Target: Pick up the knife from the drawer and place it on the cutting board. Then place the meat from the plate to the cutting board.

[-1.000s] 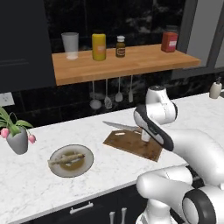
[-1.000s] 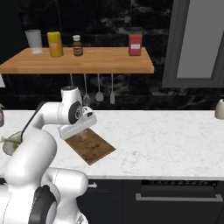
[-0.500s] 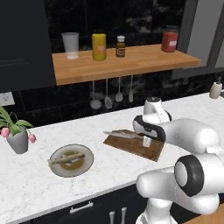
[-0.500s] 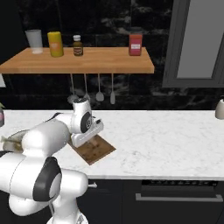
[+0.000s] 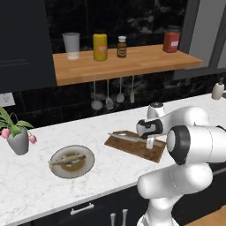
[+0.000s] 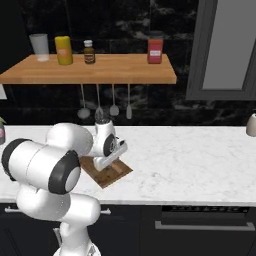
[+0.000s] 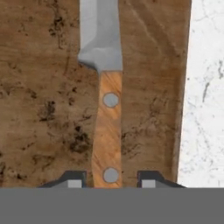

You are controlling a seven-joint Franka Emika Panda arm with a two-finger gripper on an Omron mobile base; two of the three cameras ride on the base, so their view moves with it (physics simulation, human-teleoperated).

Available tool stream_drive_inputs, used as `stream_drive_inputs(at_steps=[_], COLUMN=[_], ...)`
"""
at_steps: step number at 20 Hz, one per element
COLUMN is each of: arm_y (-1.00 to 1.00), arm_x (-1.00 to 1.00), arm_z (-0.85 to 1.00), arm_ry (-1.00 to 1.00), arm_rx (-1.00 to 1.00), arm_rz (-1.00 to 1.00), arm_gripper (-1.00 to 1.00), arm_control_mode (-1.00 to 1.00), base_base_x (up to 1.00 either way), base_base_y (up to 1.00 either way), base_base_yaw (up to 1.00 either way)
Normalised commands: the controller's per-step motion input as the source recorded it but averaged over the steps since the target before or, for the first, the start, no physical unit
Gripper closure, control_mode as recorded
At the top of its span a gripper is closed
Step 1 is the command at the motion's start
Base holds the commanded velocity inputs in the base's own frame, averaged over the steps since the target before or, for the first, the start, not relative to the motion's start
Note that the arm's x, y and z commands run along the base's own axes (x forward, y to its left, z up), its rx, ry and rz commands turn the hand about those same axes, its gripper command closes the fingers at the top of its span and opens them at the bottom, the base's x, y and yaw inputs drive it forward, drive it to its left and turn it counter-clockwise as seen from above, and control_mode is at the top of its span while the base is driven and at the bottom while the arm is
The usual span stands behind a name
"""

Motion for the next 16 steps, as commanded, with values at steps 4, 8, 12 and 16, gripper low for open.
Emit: stream_drive_inputs(at_steps=[4,8,12,16], arm_y=[0.04,0.62,1.00,1.00], arm_x=[0.02,-0.65,-1.00,-0.91], arm_z=[0.20,0.92,0.73,0.37], arm_ry=[-0.01,-0.21,-0.19,-0.01], arm_rx=[0.00,-0.01,-0.10,-0.19], arm_rz=[0.00,0.05,0.19,0.27], arm_gripper=[-1.00,-1.00,-1.00,-1.00], arm_control_mode=[-1.00,-1.00,-1.00,-1.00], base_base_x=[0.00,0.00,0.00,0.00], base_base_y=[0.00,0.00,0.00,0.00], base_base_yaw=[0.00,0.00,0.00,0.00])
